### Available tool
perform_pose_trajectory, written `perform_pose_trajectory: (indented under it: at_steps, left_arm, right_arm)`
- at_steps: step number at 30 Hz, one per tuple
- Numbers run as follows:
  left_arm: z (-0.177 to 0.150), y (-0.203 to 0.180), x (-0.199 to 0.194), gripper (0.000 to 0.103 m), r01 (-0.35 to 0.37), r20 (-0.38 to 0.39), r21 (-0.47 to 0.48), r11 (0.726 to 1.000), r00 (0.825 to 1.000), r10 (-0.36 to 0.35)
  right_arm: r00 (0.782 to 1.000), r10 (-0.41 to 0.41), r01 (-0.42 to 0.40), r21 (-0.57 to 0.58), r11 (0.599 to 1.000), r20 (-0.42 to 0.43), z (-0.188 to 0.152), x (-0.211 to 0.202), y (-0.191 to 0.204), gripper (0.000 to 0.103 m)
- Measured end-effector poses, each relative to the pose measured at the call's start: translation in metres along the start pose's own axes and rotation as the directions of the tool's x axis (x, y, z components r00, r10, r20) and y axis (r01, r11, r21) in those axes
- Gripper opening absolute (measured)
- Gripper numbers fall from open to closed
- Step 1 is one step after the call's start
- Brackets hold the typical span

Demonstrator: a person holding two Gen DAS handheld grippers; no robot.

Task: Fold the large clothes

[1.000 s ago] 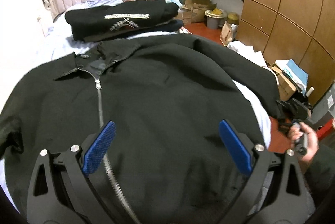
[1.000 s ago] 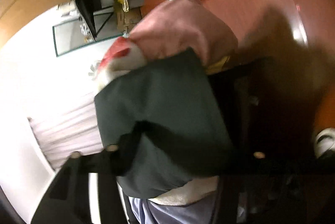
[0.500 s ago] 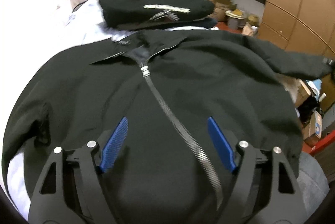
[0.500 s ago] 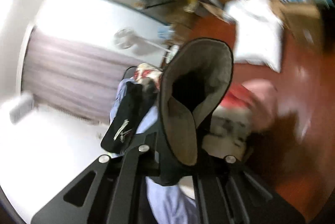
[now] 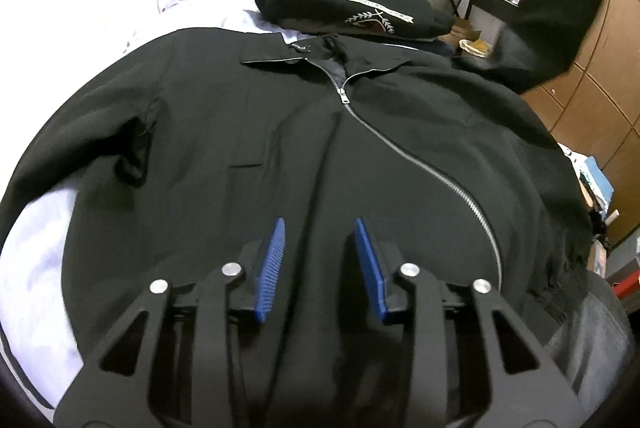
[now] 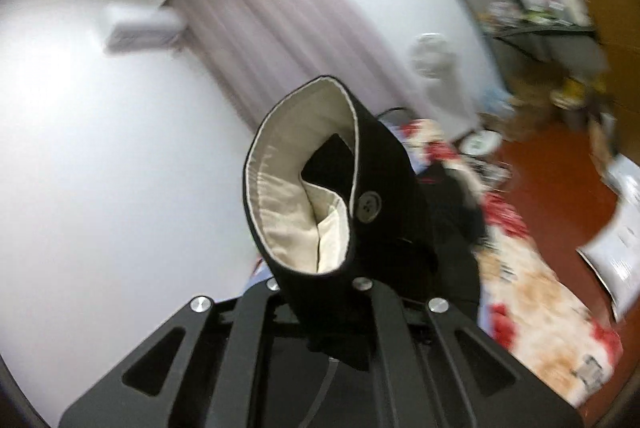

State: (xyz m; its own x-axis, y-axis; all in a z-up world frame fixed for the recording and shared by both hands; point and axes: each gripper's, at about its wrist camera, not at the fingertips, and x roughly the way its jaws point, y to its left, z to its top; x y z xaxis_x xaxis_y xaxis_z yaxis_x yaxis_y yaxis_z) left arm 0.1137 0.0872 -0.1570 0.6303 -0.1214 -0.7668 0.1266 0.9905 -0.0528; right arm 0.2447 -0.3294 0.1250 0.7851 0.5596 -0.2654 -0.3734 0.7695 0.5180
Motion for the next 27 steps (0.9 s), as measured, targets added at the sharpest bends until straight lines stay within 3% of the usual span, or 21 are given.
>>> perform_pose_trajectory:
  at_steps: [4, 9, 13, 15, 17, 19, 21, 23, 27]
  left_arm:
    - [-0.011, 0.007, -0.001, 0.036, 0.013, -0.036, -0.005, 1.000, 0.999, -0.013]
    - [-0.024, 0.022, 0.002, 0.036, 0.067, -0.061, -0.053, 0.996, 0.996, -0.071]
    - [-0.033, 0.025, 0.008, 0.036, 0.081, -0.079, -0.070, 0.994, 0.993, -0.086]
    - [-0.032, 0.027, 0.010, 0.036, 0.091, -0.077, -0.082, 0.992, 0.992, -0.098]
    - [-0.034, 0.027, 0.010, 0.036, 0.097, -0.074, -0.088, 0.991, 0.992, -0.103]
    - [-0.035, 0.028, 0.012, 0.036, 0.101, -0.075, -0.093, 0.991, 0.991, -0.108]
    - [-0.036, 0.029, 0.014, 0.036, 0.105, -0.076, -0.097, 0.990, 0.991, -0.113]
    - [-0.038, 0.029, 0.014, 0.036, 0.105, -0.071, -0.094, 0.990, 0.991, -0.112]
    - [-0.038, 0.030, 0.012, 0.035, 0.107, -0.068, -0.088, 0.990, 0.991, -0.114]
  right_arm:
    - [0.992, 0.080, -0.090, -0.100, 0.991, -0.100, -0.016, 0.067, 0.080, 0.004]
    - [0.947, 0.152, -0.205, -0.168, 0.964, -0.284, -0.075, 0.150, 0.149, 0.004]
    - [0.859, 0.182, -0.299, -0.181, 0.937, -0.478, -0.163, 0.217, 0.201, 0.004]
    - [0.816, 0.177, -0.325, -0.182, 0.928, -0.551, -0.202, 0.237, 0.208, 0.004]
    - [0.748, 0.162, -0.344, -0.167, 0.924, -0.644, -0.256, 0.268, 0.217, 0.004]
    - [0.701, 0.137, -0.344, -0.164, 0.925, -0.700, -0.296, 0.285, 0.214, 0.004]
    - [0.639, 0.089, -0.339, -0.176, 0.924, -0.764, -0.337, 0.301, 0.204, 0.004]
    - [0.619, 0.040, -0.327, -0.211, 0.921, -0.784, -0.364, 0.307, 0.197, 0.004]
    - [0.616, 0.017, -0.274, -0.194, 0.942, -0.788, -0.374, 0.295, 0.162, 0.003]
